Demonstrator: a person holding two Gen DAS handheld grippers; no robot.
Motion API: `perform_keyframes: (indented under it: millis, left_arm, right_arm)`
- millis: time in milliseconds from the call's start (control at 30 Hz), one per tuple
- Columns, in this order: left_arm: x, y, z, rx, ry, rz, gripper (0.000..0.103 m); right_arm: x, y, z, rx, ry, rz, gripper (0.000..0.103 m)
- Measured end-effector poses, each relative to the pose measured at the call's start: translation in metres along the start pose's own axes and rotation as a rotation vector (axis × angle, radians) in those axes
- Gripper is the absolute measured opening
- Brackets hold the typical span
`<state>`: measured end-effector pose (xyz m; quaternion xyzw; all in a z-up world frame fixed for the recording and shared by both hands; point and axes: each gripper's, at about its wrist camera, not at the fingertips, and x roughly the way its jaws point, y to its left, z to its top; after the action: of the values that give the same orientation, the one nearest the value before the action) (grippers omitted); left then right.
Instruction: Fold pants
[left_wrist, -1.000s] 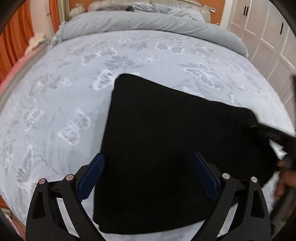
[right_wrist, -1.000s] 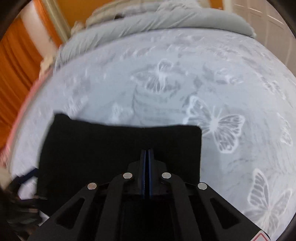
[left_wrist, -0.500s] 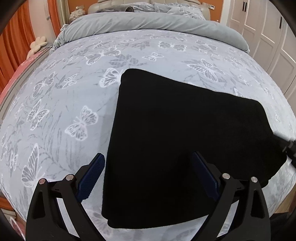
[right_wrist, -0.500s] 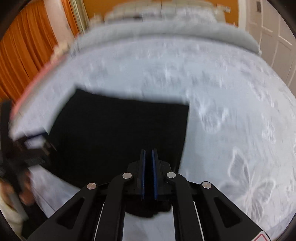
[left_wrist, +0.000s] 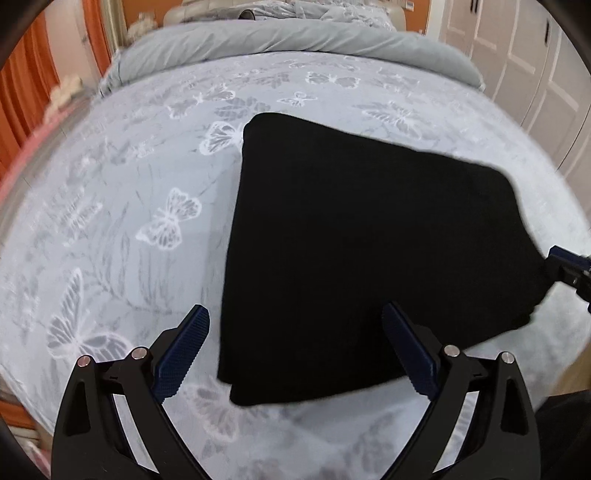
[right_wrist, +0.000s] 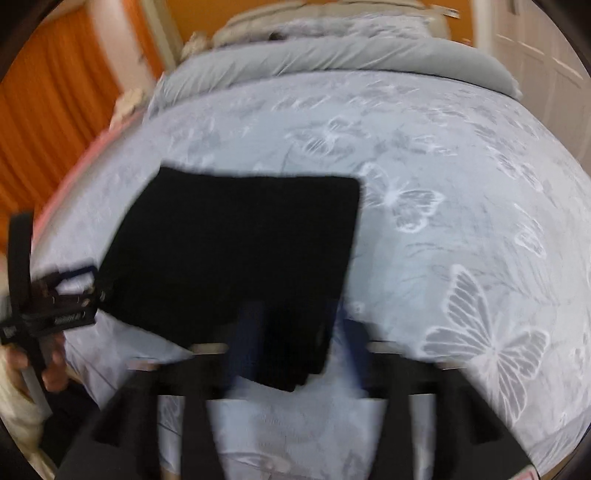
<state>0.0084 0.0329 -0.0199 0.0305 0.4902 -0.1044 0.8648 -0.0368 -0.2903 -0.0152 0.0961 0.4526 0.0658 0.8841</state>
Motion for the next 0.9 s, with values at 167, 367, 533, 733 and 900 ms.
perform_keyframes:
  millis: [167,367,533,733,900]
  left_arm:
    - [-0.002,0.045,0.003,-0.147,0.036,-0.134,0.098]
    - [0.051,0.063,-0.005,-0.308,0.233,-0.294,0.098]
    - [0.058,0.046,0.003,-0.27,0.213,-0.325,0.098]
    - [0.034,0.016,0.017,-0.166,0.094,-0.209,0.044]
    - [0.004,0.008,0.023,-0.137,0.023,-0.189,0.038]
  right_arm:
    - [0.008,-0.031,-0.004,0.148,0.041,0.104,0.076]
    - [0.072,-0.043,-0.02,0.416,0.247,0.428,0.077]
    - [0.084,-0.033,-0.019,0.441,0.203,0.428,0.067]
    - [0.063,-0.005,-0.006,0.288,0.077,0.332,0.037]
    - [0.022,0.025,0.005,0.132,-0.049,0.247,0.036]
